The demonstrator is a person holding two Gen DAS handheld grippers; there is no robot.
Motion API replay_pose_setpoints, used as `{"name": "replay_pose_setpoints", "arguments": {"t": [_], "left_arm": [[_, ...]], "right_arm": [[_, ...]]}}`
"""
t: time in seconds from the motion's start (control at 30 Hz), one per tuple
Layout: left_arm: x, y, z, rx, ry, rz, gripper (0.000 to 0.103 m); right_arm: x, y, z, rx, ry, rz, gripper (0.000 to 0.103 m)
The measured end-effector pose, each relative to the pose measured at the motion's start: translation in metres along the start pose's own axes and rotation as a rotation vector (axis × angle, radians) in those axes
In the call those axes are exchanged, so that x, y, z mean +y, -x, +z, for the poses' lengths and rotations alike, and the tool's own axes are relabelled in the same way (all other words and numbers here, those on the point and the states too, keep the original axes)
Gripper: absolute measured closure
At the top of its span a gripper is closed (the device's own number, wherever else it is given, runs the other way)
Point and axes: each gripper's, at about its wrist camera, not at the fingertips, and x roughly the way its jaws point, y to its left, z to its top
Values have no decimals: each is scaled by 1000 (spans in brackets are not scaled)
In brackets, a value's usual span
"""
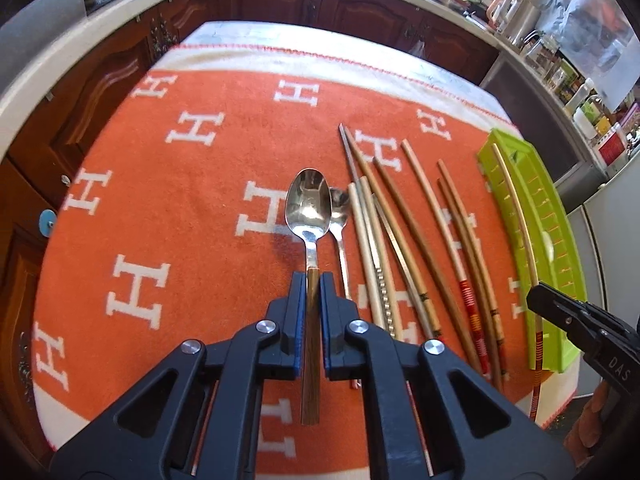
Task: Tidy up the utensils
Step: 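Grasp a red-striped chopstick with the right tool while the left tool grasps a small steel spoon, then carry the chopstick and spoon into the green tray and open both tools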
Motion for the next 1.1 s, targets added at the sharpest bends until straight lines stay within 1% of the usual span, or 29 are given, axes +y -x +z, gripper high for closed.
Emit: {"name": "replay_pose_setpoints", "arguments": {"t": [0.1,0.23,0.33,0.43,0.53,0.57,0.63,0.7,0.77,0.87,1.1], "left_arm": [[-10,21,1,-27,-18,-6,99],[-32,52,6,-68,-51,-38,99],[-55,67,12,-78,-77,-81,99],[-86,75,22,-89,-119,-108,99],[-116,77,28,-76,-144,-140,99],[-132,76,32,-70,-157,-156,99],[-152,73,38,-61,-169,-175,99],[-176,65,46,-43,-177,-198,99],[-198,52,47,-14,-175,-219,99],[-222,29,49,31,-172,-232,99],[-256,-23,44,90,-173,-199,99]], "right_arm": [[-4,15,-1,-24,-7,8,97],[-17,43,-4,-62,-27,-5,97],[-34,65,-5,-92,-50,-32,97],[-59,84,0,-115,-73,-84,97],[-84,97,9,-129,-95,-126,97],[-92,99,13,-130,-100,-140,97],[-112,103,21,-139,-113,-179,97],[-125,100,29,-127,-119,-193,97],[-139,96,36,-113,-127,-203,97],[-157,87,43,-80,-118,-211,97],[-170,66,46,-19,-81,-221,97]]}}
